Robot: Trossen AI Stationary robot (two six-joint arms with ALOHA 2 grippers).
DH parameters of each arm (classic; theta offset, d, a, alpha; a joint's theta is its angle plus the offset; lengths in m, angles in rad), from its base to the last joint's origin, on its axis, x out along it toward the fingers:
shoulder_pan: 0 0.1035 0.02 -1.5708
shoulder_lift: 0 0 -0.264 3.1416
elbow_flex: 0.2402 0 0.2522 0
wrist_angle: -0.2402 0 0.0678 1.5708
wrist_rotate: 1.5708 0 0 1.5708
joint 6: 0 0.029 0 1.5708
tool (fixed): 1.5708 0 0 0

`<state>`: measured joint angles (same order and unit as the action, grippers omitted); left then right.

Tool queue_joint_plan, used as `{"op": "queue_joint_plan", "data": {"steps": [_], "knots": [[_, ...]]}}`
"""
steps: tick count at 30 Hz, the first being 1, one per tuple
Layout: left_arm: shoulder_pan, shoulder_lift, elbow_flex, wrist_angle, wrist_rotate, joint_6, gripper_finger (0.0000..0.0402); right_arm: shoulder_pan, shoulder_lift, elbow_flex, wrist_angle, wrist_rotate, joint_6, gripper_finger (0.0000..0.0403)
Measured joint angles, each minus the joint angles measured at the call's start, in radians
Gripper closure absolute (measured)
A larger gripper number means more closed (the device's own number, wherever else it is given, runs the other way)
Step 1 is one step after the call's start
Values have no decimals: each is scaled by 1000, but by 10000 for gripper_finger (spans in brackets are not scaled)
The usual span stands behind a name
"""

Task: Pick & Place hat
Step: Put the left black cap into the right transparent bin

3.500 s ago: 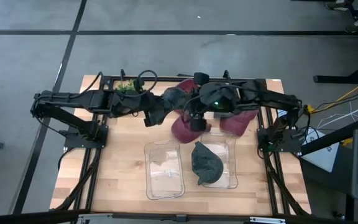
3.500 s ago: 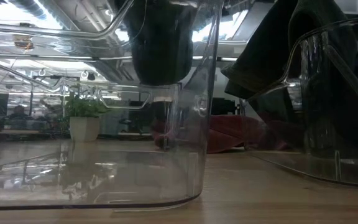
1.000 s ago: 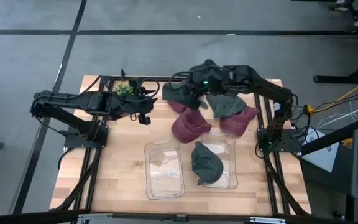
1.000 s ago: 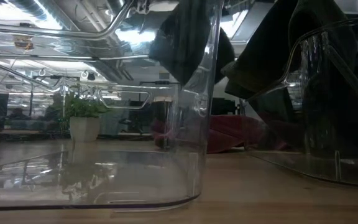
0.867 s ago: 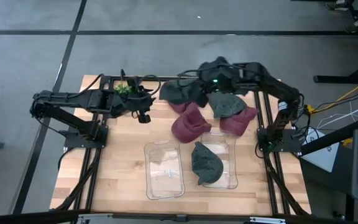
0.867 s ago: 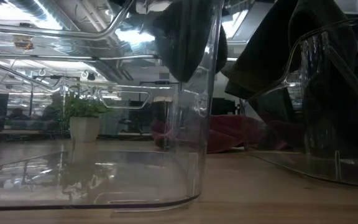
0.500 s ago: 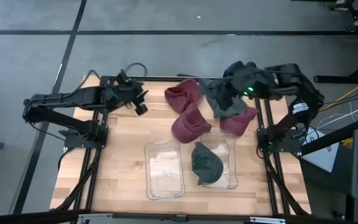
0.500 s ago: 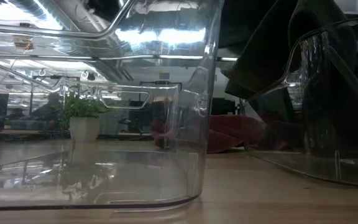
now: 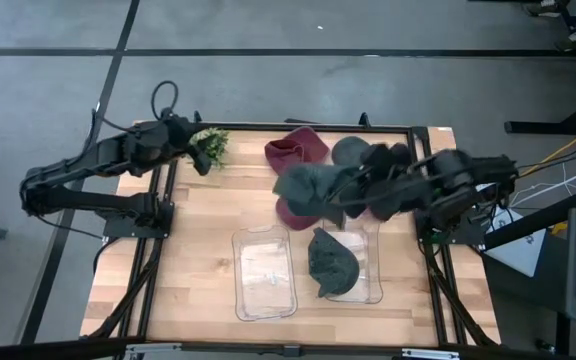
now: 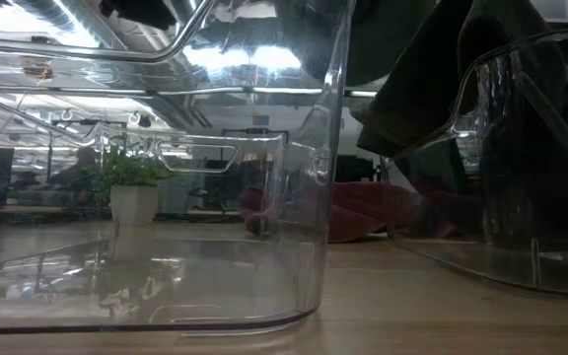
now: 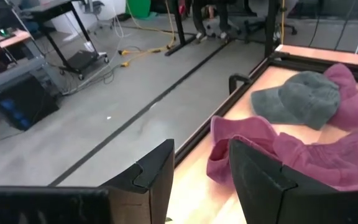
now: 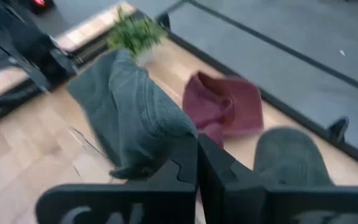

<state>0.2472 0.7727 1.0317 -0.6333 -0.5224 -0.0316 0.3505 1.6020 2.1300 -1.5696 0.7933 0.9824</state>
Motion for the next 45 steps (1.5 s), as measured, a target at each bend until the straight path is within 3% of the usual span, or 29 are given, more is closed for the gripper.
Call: {"op": "queue_joint_plan", "data": {"steps": [8,14,19,23,26,36,45], "knots": [[5,-29,0,-4,5,43,253,48,-42,-185,-2,26,203,403],[5,-29,0,-6,21,45,253,61,-77,-300,-1,-8,269,403],[5,-29,0,-6,21,45,253,60,-93,-353,-1,-129,276,403],[5,-29,0,-6,20,45,253,70,-92,-383,0,-333,271,403],[5,-28,0,-6,20,45,253,94,-87,-405,13,-429,303,403],[5,-28,0,-6,18,57,253,149,-43,-418,269,-575,251,403],[5,-28,0,-6,19,56,253,186,26,-418,321,-775,248,403]]}}
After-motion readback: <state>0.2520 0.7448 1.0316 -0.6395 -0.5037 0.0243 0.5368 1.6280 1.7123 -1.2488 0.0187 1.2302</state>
